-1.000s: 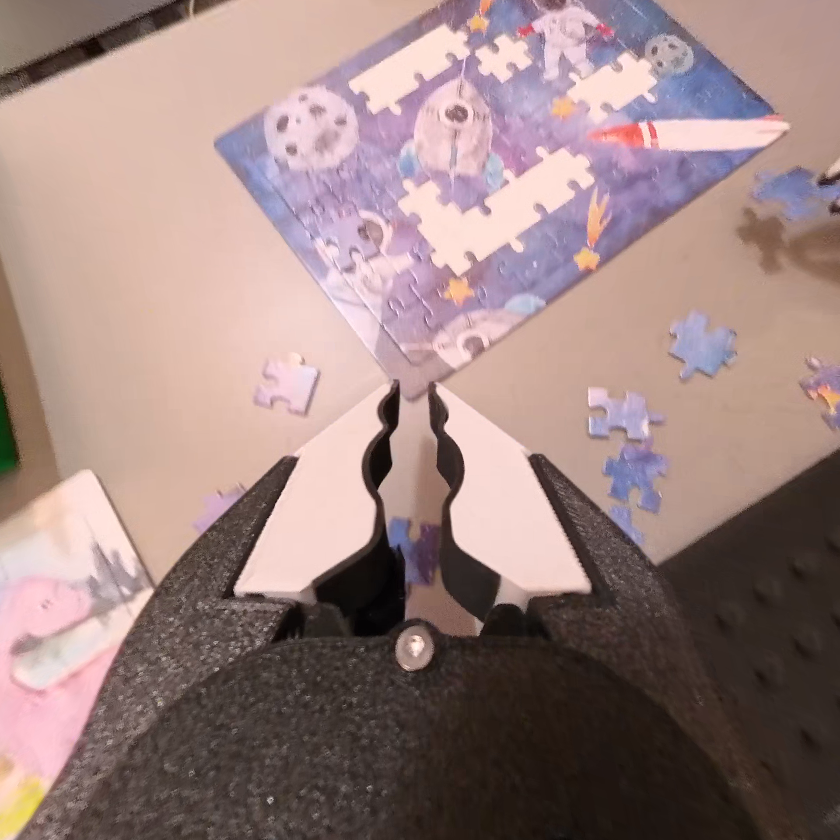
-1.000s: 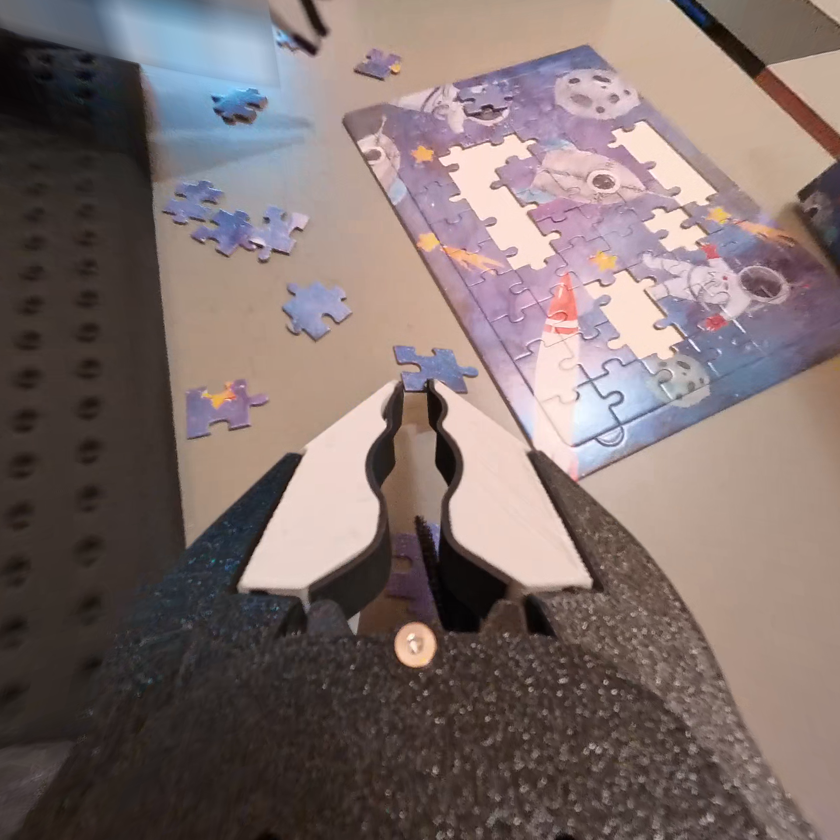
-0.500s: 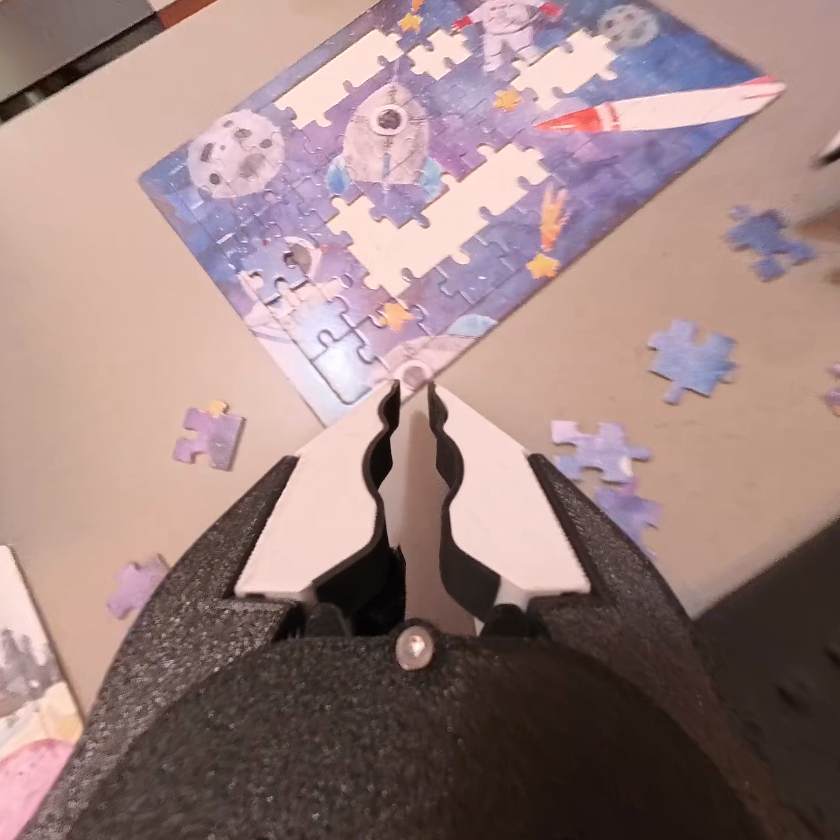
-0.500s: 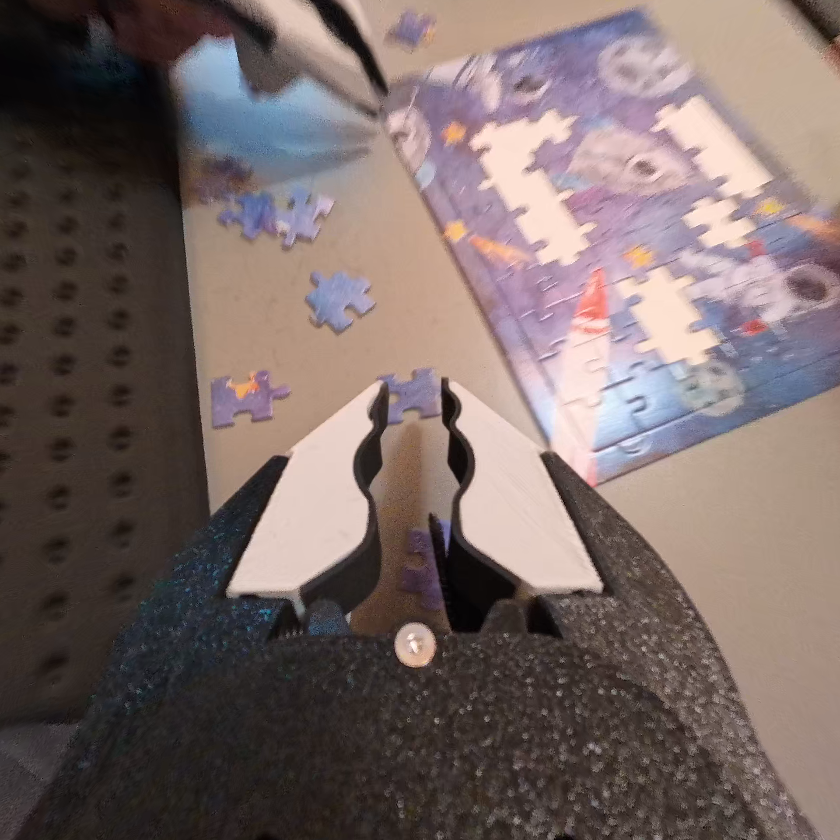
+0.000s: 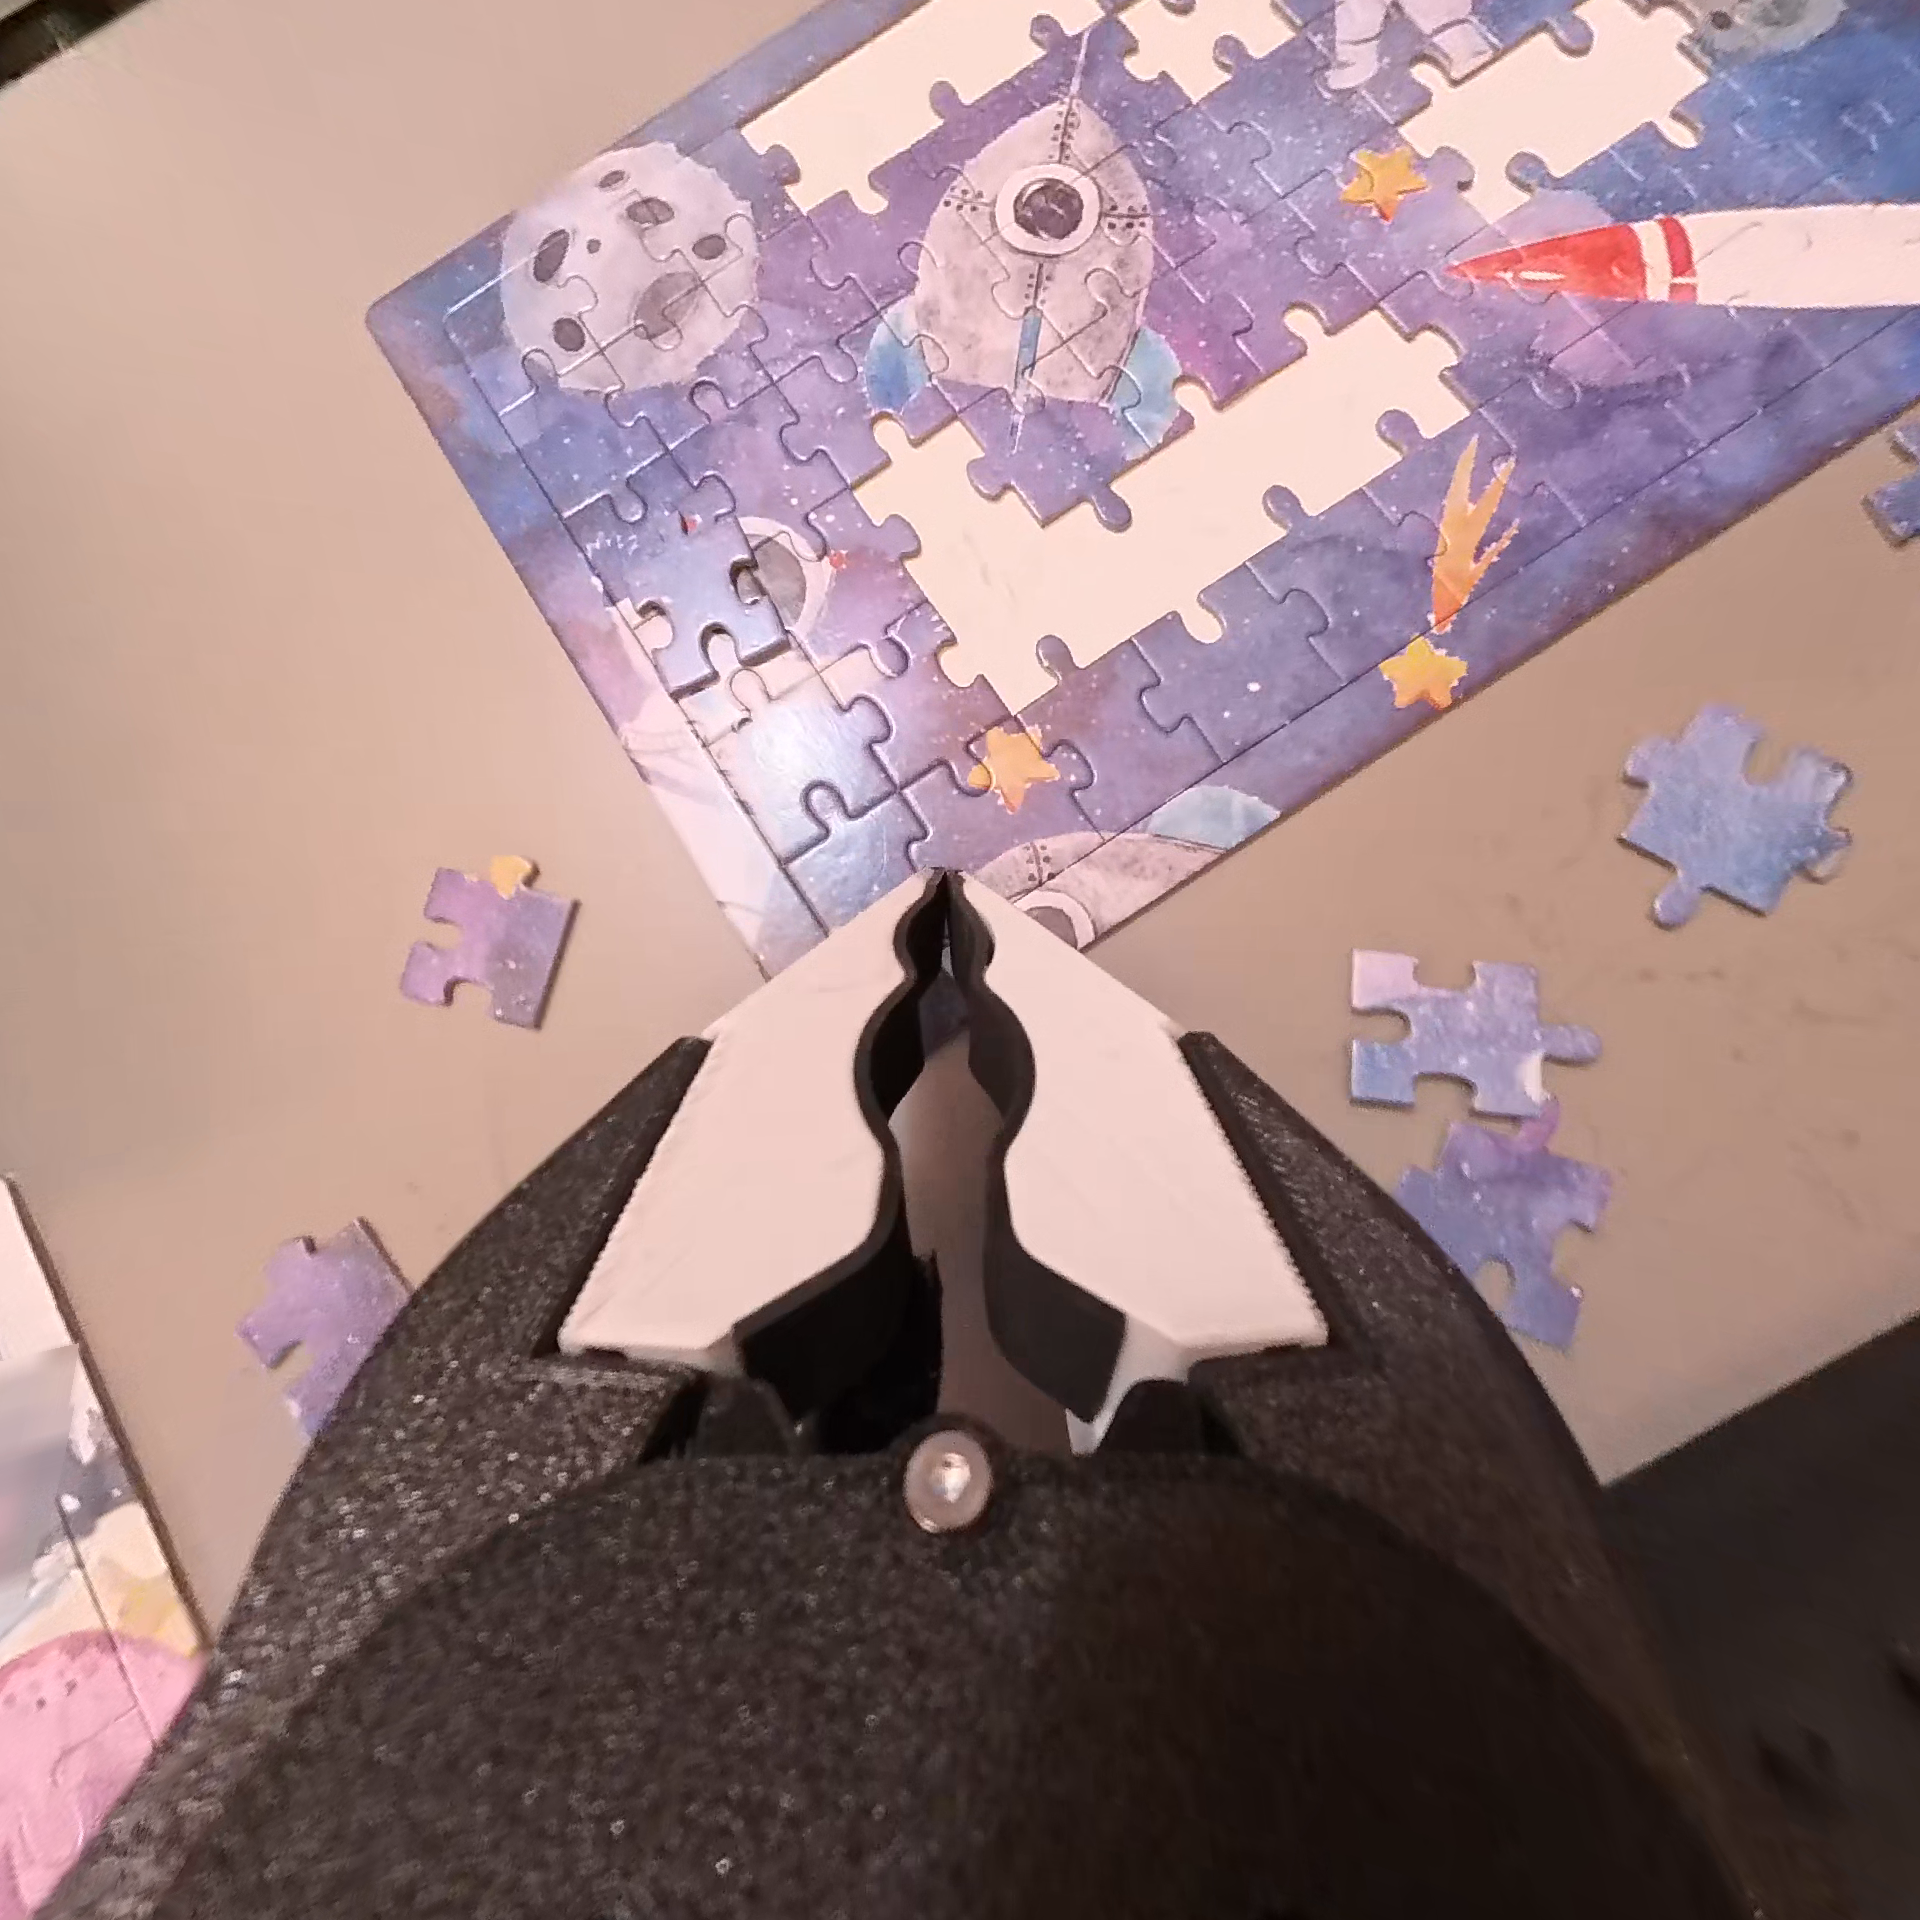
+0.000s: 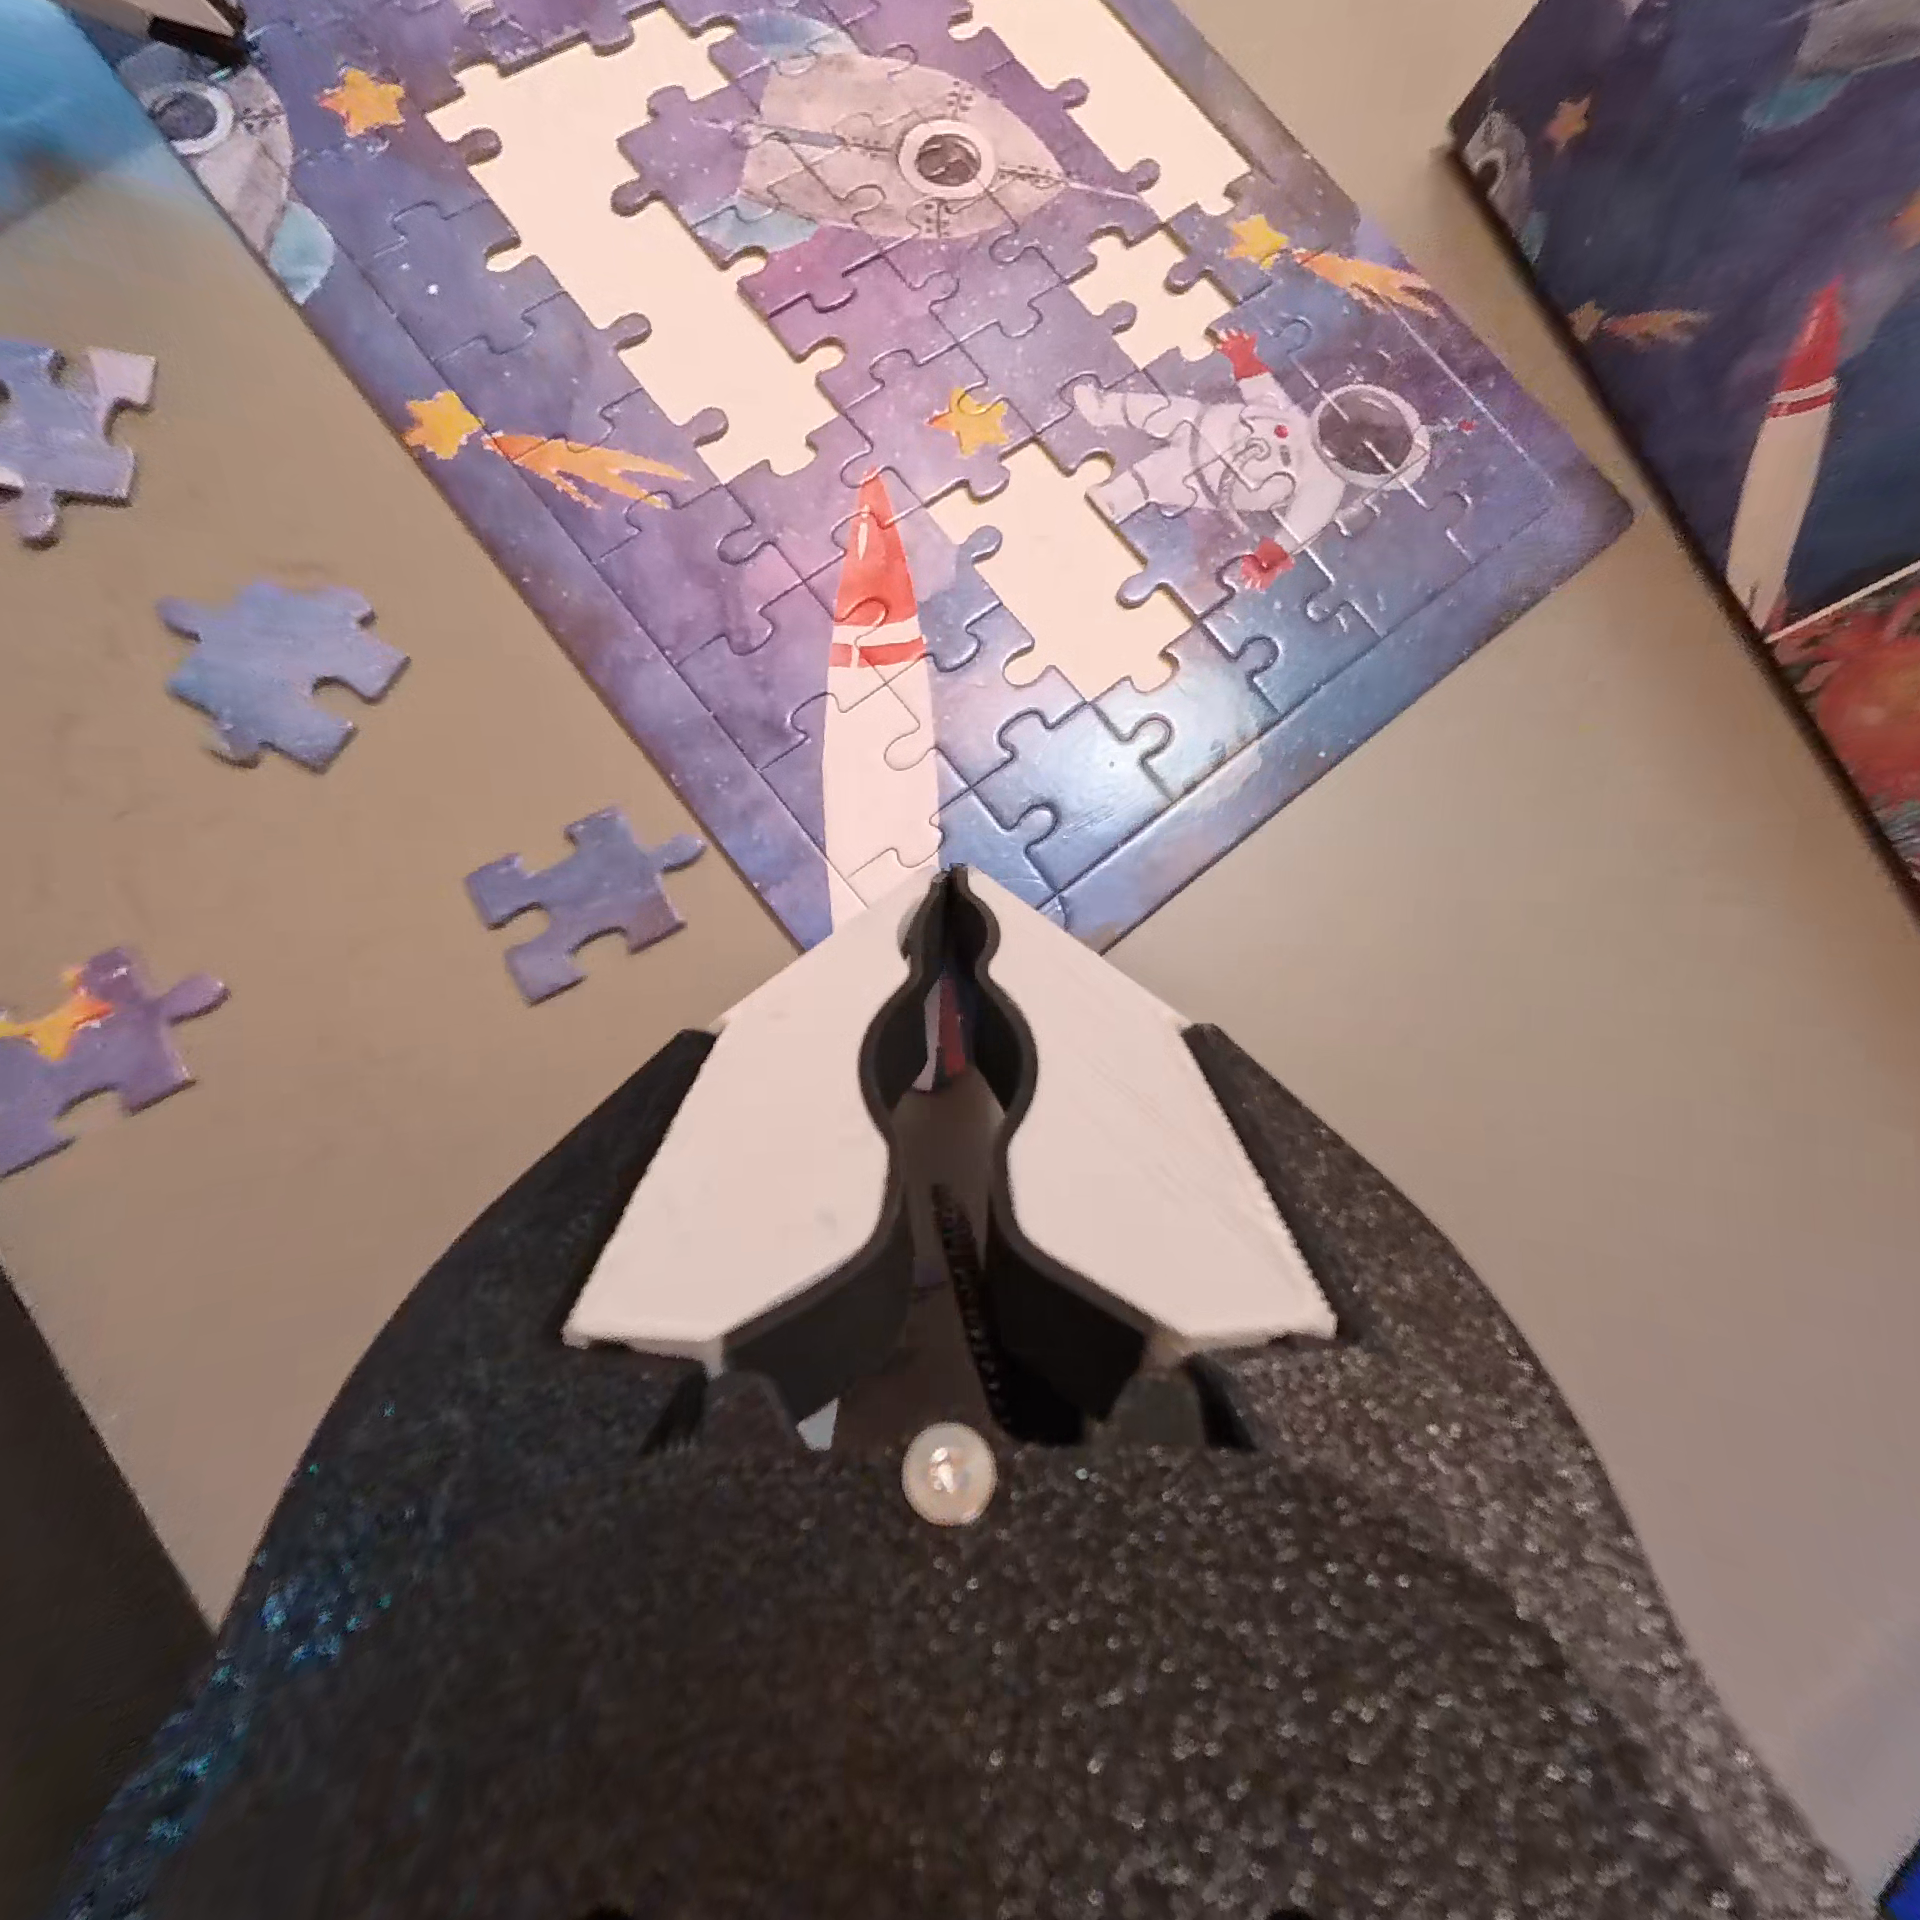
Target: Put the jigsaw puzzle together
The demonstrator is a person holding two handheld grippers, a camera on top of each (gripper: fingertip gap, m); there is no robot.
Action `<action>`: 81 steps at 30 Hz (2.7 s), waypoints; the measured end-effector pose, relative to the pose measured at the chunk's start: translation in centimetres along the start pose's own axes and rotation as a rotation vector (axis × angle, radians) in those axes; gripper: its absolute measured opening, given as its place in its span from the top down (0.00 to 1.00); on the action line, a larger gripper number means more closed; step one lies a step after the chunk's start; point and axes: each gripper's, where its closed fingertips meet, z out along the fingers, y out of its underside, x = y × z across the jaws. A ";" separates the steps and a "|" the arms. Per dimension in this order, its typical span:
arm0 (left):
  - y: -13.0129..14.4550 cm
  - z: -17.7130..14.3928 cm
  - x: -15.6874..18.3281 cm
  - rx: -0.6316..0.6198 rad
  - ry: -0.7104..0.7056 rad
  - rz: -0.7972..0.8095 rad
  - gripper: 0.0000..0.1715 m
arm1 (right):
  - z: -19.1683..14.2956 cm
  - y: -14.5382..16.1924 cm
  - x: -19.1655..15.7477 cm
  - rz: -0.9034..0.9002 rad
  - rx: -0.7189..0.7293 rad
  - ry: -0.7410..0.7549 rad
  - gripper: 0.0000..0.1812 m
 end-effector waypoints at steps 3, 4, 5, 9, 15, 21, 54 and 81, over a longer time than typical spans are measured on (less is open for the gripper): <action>0.3 -0.3 0.3 -0.014 -0.020 0.041 1.00 | -0.1 0.0 -0.2 -0.034 -0.008 0.026 1.00; 0.3 -0.3 0.2 -0.017 -0.032 0.056 1.00 | -0.1 0.0 -0.2 -0.034 -0.013 0.023 1.00; 0.3 -0.3 0.2 -0.019 -0.040 0.065 1.00 | -0.1 -0.1 -0.2 -0.032 -0.014 0.014 1.00; 0.2 -0.1 -0.3 -0.020 -0.015 0.024 1.00 | -0.9 -1.0 2.7 0.055 0.029 0.013 0.99; 0.0 0.0 -0.5 0.014 0.070 -0.070 1.00 | 0.6 -1.9 3.1 0.163 0.080 -0.060 1.00; -0.8 0.5 0.3 0.046 0.085 -0.029 1.00 | 0.5 -0.3 1.7 0.098 0.024 -0.045 1.00; -4.7 -4.9 -5.9 0.475 -0.142 -0.165 0.94 | -5.4 5.7 -1.5 0.047 -0.005 -0.152 0.84; -4.9 -2.9 -5.2 0.409 -0.047 -0.182 0.94 | 3.5 -4.4 -3.2 0.095 -0.007 -0.159 0.81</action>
